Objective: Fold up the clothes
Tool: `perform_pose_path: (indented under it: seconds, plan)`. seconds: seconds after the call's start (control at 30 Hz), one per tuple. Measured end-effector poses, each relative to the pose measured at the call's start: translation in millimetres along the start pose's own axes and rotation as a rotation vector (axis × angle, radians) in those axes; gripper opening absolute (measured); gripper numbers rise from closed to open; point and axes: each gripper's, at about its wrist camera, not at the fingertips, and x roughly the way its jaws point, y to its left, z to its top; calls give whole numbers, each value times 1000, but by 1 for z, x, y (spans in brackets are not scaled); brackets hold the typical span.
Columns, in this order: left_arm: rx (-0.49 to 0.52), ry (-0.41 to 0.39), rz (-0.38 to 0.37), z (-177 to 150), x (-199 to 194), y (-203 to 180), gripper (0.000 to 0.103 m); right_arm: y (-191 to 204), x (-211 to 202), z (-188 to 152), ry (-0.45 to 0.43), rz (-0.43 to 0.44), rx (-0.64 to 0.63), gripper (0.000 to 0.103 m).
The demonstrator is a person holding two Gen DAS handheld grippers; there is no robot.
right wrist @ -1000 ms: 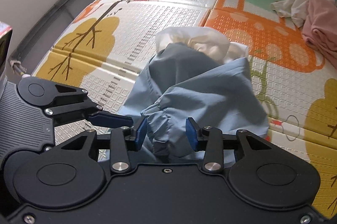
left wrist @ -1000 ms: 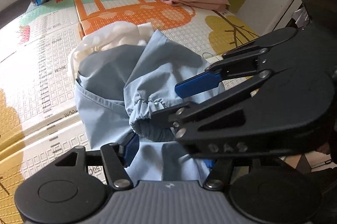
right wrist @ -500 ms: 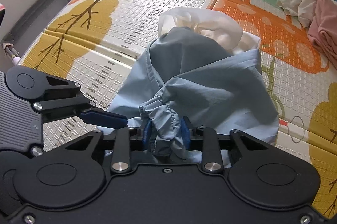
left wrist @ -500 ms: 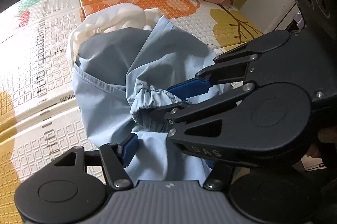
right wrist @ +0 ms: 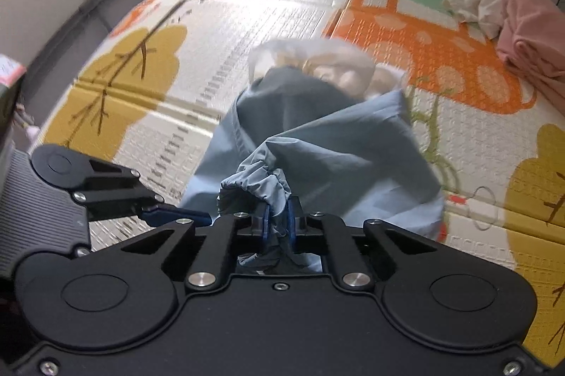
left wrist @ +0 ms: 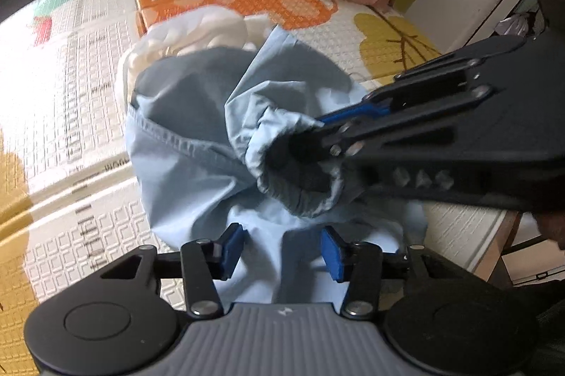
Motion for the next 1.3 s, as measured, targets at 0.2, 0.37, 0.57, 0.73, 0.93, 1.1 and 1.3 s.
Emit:
perform_pose_path:
  seconds: [0.2, 0.37, 0.57, 0.73, 0.93, 1.1, 1.3]
  plan:
    - [41, -53, -10, 19, -17, -14, 55, -20, -36, 5, -60, -33, 47, 8]
    - [86, -60, -6, 35, -13, -33, 55, -43, -62, 5, -101, -92, 87, 8]
    - [148, -43, -25, 48, 4, -58, 58, -81, -80, -5, -117, -176, 161, 8]
    - [158, -12, -9, 57, 22, -70, 58, -113, -85, -18, -112, -240, 227, 8]
    - [143, 25, 8, 62, 36, -71, 59, -144, -83, -34, -91, -295, 290, 8]
    - [141, 41, 20, 64, 44, -74, 60, -168, -76, -46, -65, -342, 343, 12]
    - [155, 49, 21, 65, 50, -81, 63, -193, -69, -60, -28, -395, 395, 15]
